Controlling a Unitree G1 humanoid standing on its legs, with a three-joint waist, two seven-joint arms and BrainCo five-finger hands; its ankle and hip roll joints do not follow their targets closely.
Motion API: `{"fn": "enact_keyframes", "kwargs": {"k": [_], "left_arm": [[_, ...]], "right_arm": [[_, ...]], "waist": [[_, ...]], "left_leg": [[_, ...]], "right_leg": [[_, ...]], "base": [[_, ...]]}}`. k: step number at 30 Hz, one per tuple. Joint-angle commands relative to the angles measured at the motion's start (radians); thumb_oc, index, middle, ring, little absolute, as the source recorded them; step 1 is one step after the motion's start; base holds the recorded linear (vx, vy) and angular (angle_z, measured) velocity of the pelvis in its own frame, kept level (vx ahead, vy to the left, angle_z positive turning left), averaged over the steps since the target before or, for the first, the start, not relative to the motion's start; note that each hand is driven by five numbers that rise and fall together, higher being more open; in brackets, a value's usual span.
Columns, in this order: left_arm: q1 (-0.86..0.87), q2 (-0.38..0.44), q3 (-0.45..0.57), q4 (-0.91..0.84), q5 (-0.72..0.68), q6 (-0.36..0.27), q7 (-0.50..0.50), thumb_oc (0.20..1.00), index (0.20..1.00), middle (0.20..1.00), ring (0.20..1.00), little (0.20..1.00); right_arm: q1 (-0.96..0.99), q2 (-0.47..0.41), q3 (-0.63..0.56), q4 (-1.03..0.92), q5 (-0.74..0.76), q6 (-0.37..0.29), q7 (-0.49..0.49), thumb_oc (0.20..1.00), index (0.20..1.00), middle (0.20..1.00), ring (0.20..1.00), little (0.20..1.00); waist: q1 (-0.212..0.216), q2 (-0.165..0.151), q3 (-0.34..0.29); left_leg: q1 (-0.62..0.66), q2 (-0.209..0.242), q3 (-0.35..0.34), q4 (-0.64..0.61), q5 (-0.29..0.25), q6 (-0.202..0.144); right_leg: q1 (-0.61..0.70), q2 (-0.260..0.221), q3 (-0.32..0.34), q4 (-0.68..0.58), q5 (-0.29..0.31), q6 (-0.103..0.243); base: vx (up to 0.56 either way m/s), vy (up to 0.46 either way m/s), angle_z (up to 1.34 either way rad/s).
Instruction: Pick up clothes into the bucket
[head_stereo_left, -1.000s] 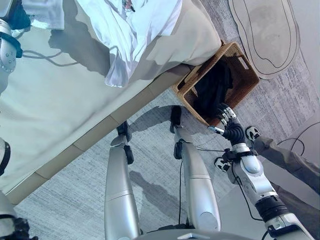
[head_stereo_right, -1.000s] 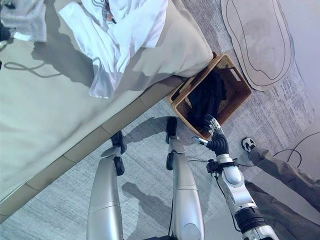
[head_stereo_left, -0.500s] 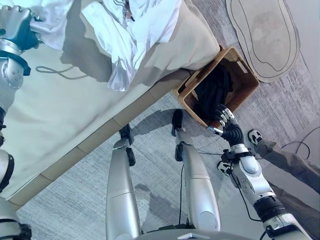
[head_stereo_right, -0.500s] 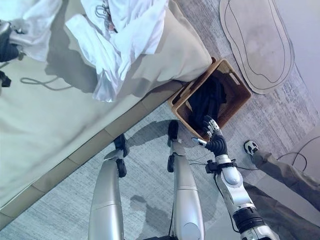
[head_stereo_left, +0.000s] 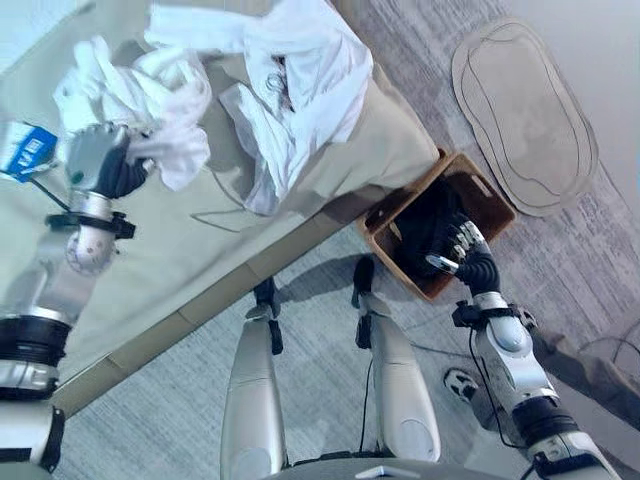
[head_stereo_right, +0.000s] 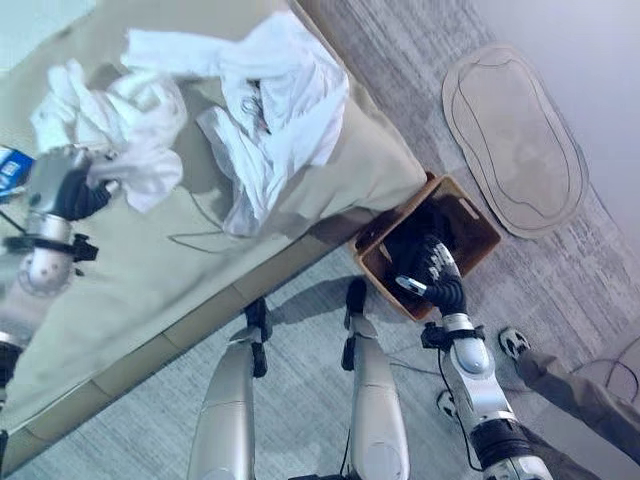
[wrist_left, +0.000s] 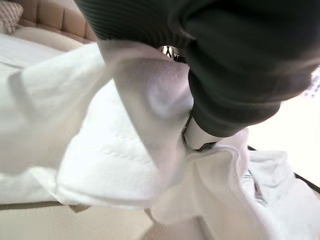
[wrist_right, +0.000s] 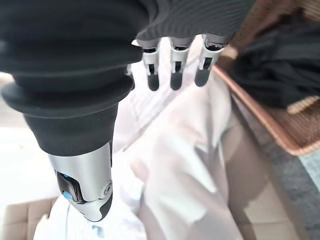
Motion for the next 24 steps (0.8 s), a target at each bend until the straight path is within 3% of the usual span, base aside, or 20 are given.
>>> {"fn": "enact_keyframes", "kwargs": {"k": [1,4,9,10,17,20,24], "left_arm": [[0.108,-0.076,0.034,-0.124,-0.066,-0.09,0.003,0.2,0.2,0.2,0.2,0.2],[0.196,-0.154,0.077,-0.237,-0.127,-0.127,-0.018,0.2,0.2,0.2,0.2,0.2],[0.245,-0.206,0.064,-0.397,-0.247,-0.186,-0.073,0.2,0.2,0.2,0.2,0.2],[0.25,-0.213,0.053,-0.456,-0.294,-0.206,-0.097,0.2,0.2,0.2,0.2,0.2],[0.202,-0.199,0.011,-0.594,-0.438,-0.236,-0.181,0.2,0.2,0.2,0.2,0.2],[0.144,-0.216,-0.047,-0.607,-0.565,-0.24,-0.244,0.2,0.2,0.2,0.2,0.2],[0.041,-0.249,-0.146,-0.611,-0.629,-0.215,-0.292,0.2,0.2,0.2,0.2,0.2]], "right_arm": [[0.056,-0.043,-0.023,-0.015,-0.084,-0.017,-0.022,1.0,1.0,1.0,1.0,1.0],[0.05,-0.057,-0.009,-0.043,-0.147,-0.009,-0.022,1.0,1.0,1.0,1.0,1.0],[0.028,-0.069,0.039,-0.069,-0.206,0.004,-0.008,1.0,1.0,1.0,1.0,1.0],[0.015,-0.081,0.067,-0.084,-0.273,0.003,-0.015,1.0,1.0,1.0,1.0,1.0],[-0.052,-0.142,0.186,-0.171,-0.432,-0.002,0.001,1.0,1.0,1.0,1.0,1.0],[-0.079,-0.142,0.244,-0.189,-0.437,0.0,0.027,1.0,1.0,1.0,1.0,1.0],[-0.111,-0.133,0.298,-0.222,-0.447,0.007,0.054,1.0,1.0,1.0,1.0,1.0]], "waist": [[0.01,0.023,-0.115],[0.025,0.024,-0.124],[0.042,0.026,-0.155],[0.05,0.032,-0.169],[0.06,0.042,-0.212],[0.062,0.043,-0.24],[0.06,0.046,-0.272]], "left_leg": [[0.028,0.029,-0.053,-0.025,0.032,-0.014],[0.098,0.033,-0.052,-0.052,0.035,-0.017],[0.21,0.04,-0.057,-0.112,0.049,-0.021],[0.257,0.045,-0.06,-0.133,0.045,-0.023],[0.369,0.053,-0.061,-0.2,0.06,-0.031],[0.415,0.059,-0.057,-0.225,0.062,-0.035],[0.474,0.062,-0.052,-0.253,0.061,-0.037]], "right_leg": [[0.153,-0.085,-0.045,-0.133,0.082,0.107],[0.219,-0.081,-0.052,-0.146,0.074,0.104],[0.322,-0.074,-0.064,-0.165,0.056,0.097],[0.361,-0.065,-0.07,-0.165,0.04,0.096],[0.454,-0.053,-0.086,-0.183,0.023,0.092],[0.493,-0.045,-0.094,-0.197,0.016,0.091],[0.541,-0.033,-0.096,-0.21,0.005,0.089]], "base": [[0.07,-0.065,-0.03],[0.08,-0.069,0.0],[0.1,-0.069,0.07],[0.06,-0.03,0.08],[0.08,-0.039,0.08],[0.09,-0.039,0.05],[0.09,-0.026,0.02]]}}
